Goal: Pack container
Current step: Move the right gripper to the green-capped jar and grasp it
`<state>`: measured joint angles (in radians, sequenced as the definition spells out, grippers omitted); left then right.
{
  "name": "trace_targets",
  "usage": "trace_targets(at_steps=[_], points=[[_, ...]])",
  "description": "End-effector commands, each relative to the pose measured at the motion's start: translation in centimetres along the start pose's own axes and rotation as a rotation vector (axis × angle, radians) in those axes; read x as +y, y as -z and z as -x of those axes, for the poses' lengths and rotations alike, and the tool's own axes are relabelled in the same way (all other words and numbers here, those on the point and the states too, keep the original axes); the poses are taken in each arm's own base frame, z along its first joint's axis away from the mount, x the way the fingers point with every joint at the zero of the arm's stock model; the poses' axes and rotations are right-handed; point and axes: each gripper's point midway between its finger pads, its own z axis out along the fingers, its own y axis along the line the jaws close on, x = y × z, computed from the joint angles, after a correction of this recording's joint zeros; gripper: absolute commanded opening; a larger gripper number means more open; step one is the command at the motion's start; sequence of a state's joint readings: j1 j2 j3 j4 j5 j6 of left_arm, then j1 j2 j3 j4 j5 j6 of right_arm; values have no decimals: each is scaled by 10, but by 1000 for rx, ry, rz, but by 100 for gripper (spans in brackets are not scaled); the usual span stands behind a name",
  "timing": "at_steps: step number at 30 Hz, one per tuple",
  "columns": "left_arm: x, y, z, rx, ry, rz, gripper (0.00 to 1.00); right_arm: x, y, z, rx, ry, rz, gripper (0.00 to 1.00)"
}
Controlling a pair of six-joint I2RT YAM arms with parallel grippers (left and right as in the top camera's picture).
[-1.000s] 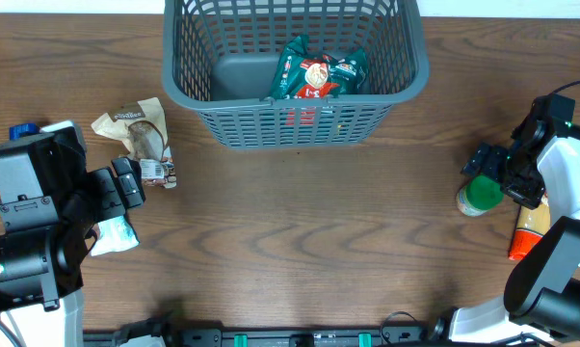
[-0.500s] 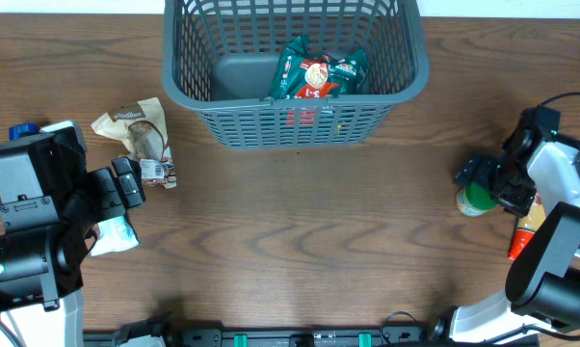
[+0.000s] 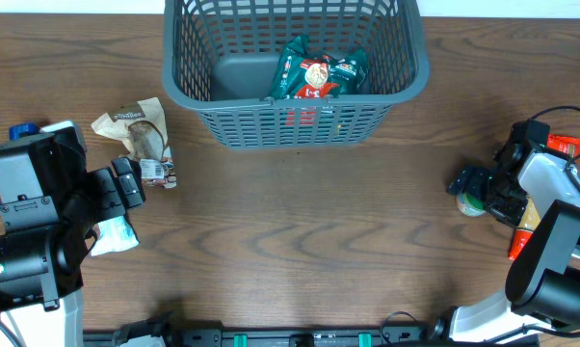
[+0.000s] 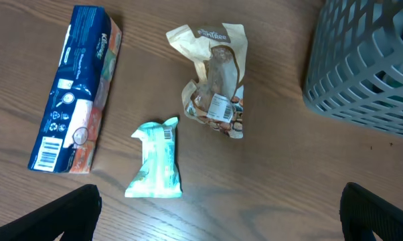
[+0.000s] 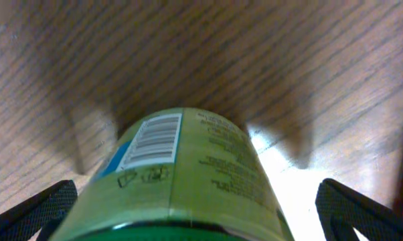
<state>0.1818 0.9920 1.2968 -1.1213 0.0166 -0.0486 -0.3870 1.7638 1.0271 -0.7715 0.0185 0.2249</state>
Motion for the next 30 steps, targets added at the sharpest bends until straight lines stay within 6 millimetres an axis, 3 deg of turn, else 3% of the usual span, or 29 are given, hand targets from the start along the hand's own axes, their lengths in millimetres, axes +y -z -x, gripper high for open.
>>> trace_targets(at_steps=[1, 4, 7, 17, 19, 22, 30], points=[[1, 2, 0, 0, -2, 1, 99, 1, -2, 1, -4, -13, 3, 99], [1, 2, -2, 6, -3, 1, 99, 4, -2, 4, -15, -6, 7, 94], [1, 2, -2, 8, -3, 2, 99, 13, -2, 5, -19, 3, 46, 78], [1, 2, -2, 8, -3, 2, 99, 22, -1, 5, -24, 21, 63, 51], [1, 2, -2, 8, -7, 2, 99, 22, -1, 5, -24, 21, 63, 36], [2, 2, -2, 8, -7, 5, 99, 22, -1, 5, -24, 21, 63, 2], [2, 2, -2, 8, -11, 5, 99, 23, 2, 8, -33, 21, 65, 1]])
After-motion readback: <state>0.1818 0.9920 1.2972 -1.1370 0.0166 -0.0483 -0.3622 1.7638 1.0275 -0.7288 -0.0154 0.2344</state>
